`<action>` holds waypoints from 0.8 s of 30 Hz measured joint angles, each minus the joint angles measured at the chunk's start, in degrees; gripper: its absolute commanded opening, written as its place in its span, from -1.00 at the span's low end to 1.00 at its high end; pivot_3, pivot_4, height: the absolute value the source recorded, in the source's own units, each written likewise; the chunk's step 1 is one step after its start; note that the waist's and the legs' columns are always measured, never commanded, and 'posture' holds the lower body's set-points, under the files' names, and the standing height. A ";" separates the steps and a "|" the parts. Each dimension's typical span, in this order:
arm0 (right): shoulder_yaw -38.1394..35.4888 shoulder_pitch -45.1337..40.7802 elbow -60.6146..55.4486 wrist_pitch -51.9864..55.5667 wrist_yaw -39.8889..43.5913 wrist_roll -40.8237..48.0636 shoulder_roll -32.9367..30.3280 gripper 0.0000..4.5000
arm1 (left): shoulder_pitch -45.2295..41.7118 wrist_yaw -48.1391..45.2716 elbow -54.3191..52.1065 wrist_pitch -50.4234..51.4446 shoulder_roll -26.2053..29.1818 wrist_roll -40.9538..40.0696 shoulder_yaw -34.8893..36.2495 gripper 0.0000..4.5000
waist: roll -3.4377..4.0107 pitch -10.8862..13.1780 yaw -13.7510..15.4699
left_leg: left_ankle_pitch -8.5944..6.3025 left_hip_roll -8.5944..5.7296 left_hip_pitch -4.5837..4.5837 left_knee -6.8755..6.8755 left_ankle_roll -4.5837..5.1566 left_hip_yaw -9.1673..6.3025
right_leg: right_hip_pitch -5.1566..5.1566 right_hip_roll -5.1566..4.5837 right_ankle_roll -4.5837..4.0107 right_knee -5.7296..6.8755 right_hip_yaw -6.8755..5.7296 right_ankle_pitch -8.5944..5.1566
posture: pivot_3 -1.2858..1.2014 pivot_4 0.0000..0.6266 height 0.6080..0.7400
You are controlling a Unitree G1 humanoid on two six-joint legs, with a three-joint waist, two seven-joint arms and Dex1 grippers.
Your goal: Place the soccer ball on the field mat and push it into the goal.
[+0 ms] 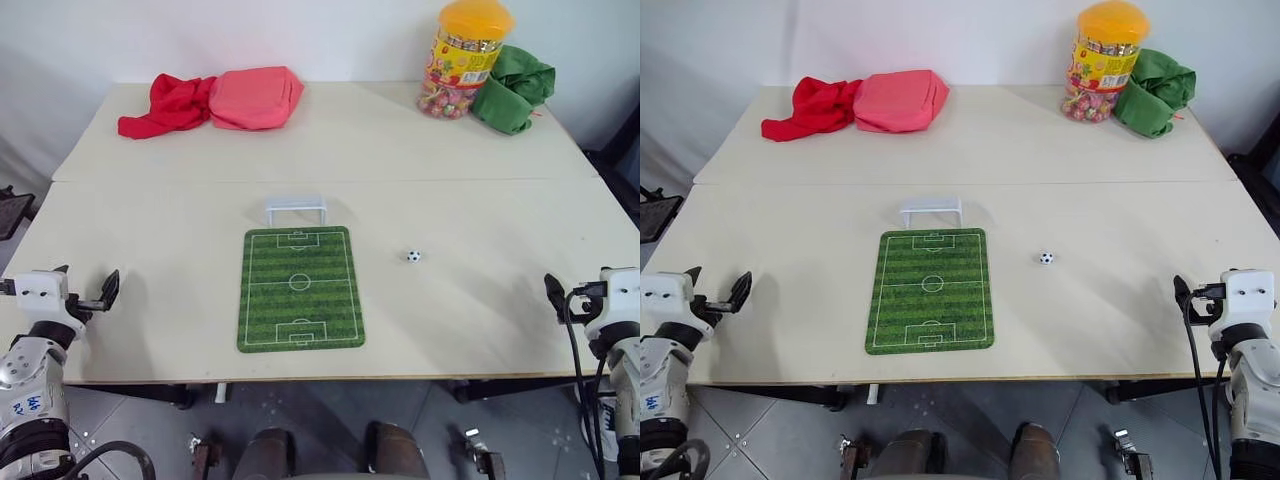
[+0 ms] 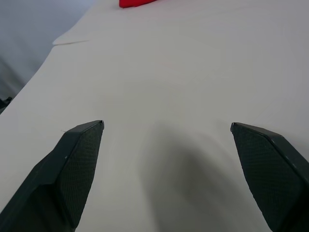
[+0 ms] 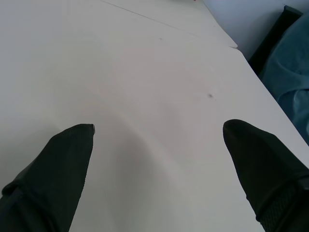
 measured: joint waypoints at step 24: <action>21.43 -23.88 -14.44 24.60 18.41 7.68 -2.79 0.99 | -1.72 -40.34 -9.02 5.40 2.19 -12.92 -4.69 1.00 | -0.01 0.04 -0.41 | -0.10 0.22 -0.19 0.12 -0.04 0.18 | -0.27 0.23 -0.08 0.00 0.13 0.05 | 0.03 -0.52 1.00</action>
